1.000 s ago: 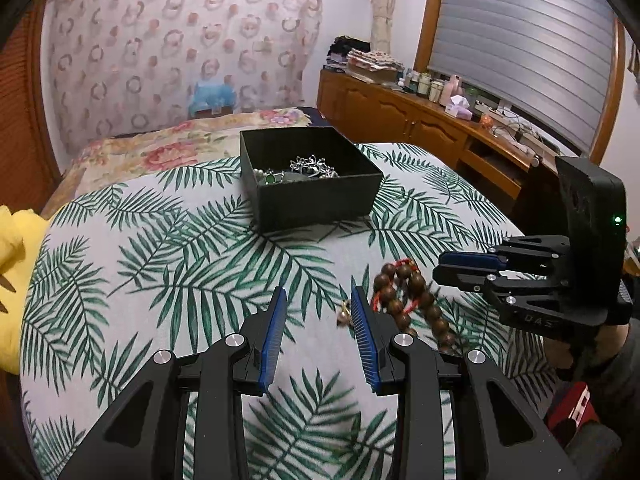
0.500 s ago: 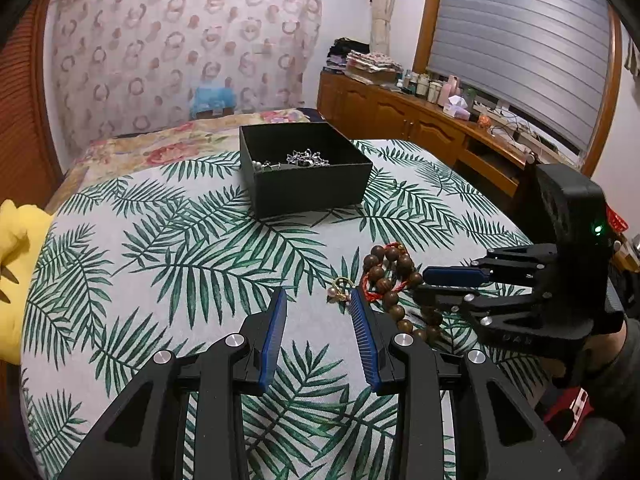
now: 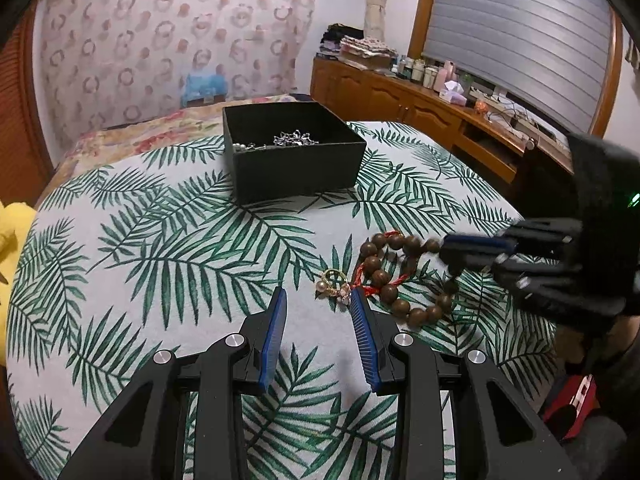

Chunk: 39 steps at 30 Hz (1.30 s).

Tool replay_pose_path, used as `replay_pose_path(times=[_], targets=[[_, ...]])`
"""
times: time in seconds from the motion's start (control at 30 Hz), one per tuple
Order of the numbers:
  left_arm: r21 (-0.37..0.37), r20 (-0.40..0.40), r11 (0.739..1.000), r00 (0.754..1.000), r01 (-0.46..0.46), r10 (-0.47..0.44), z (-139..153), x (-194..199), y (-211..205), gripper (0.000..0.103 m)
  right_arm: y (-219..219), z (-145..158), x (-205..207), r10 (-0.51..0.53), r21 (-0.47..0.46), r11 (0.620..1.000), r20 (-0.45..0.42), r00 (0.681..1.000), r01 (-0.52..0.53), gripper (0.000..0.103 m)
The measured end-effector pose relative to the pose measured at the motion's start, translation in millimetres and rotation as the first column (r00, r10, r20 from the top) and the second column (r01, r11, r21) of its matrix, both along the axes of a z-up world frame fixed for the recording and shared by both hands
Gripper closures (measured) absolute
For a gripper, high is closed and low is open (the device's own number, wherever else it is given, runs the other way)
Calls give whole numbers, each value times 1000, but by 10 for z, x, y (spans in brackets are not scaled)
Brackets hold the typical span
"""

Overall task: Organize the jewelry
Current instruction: 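Grip the brown wooden bead bracelet with the right tool while the left tool grips the red string bracelet, then carry both bracelets over the black box and lower them inside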

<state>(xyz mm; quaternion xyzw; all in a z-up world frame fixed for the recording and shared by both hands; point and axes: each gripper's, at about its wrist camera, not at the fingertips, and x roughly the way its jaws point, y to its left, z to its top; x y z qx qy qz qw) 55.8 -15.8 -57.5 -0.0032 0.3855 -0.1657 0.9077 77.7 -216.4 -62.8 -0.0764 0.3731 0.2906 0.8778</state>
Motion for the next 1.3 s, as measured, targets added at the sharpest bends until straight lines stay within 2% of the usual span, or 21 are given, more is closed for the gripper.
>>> replay_pose_path(times=[0.33,0.53,0.77,1.03,1.1,1.3], targets=[[47,-10,995,996,85,-85,12,235,-333,72,-310,366,-59,-45,46,998,96,994,40,88],[82,-31,987,990,141,-139,-44,362,-557,72,-489,393,-33,-78,54,996,102,992,73,88],[76,-70,979,981,188,-183,-141,479,-746,72,-569,426,-27,-82,72,995,111,990,74,88],[117,-83,968,973,222,-213,-253,485,-910,90,-626,416,-8,-94,75,993,104,990,87,88],[134,-77,968,976,212,-203,-265,496,-909,100,-641,405,-9,-97,77,993,102,990,90,88],[124,-43,978,986,166,-162,-191,493,-785,101,-670,460,-18,-99,90,992,114,989,89,88]])
